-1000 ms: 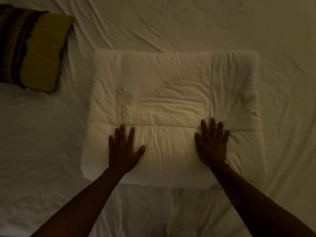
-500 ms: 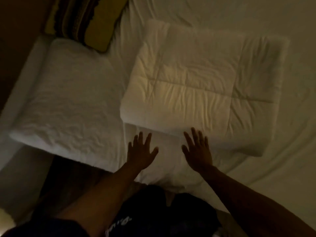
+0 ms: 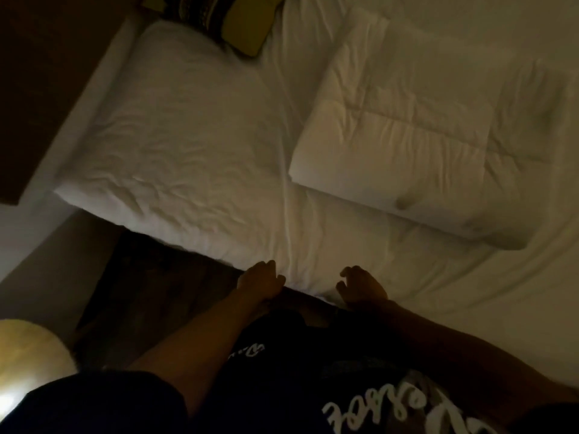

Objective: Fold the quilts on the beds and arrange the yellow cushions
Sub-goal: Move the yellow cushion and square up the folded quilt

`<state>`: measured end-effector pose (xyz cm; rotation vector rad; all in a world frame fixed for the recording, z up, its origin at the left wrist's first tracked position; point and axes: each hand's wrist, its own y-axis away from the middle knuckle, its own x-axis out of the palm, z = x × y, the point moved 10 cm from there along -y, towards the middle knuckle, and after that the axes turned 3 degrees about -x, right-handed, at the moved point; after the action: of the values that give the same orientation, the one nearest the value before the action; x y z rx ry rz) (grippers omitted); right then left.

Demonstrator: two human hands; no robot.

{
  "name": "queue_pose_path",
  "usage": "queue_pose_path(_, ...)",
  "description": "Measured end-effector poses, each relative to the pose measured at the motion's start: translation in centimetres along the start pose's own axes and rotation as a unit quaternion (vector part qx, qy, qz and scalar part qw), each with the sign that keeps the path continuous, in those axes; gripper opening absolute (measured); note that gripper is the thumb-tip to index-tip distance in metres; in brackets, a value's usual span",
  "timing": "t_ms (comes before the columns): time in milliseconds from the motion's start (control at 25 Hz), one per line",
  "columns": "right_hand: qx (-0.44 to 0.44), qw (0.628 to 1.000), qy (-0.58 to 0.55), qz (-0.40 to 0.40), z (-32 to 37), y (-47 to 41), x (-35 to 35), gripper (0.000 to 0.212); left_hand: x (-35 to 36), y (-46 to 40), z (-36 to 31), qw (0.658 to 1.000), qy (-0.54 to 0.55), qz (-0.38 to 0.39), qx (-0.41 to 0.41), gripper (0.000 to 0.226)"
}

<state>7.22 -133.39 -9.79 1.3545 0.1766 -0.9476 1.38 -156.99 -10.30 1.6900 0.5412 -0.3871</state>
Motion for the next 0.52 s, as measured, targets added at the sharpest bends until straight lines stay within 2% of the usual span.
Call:
queue_pose_path(160,0.012,0.999,-0.034,0.021,7.4,1.4,3.5,0.034,0.4,2.3,8.3,0.999,0.038,0.037,0.001,0.049)
queue_pose_path(320,-0.023,0.998,-0.053,0.024,13.5,0.8,4.0,0.029,-2.0,2.6,12.7,0.998,0.049,0.042,-0.011,0.044)
queue_pose_path(520,-0.07,0.993,-0.029,0.087,19.6,-1.3,4.0,0.042,-7.0,2.9,16.8,0.994,0.096,0.004,-0.047,0.048)
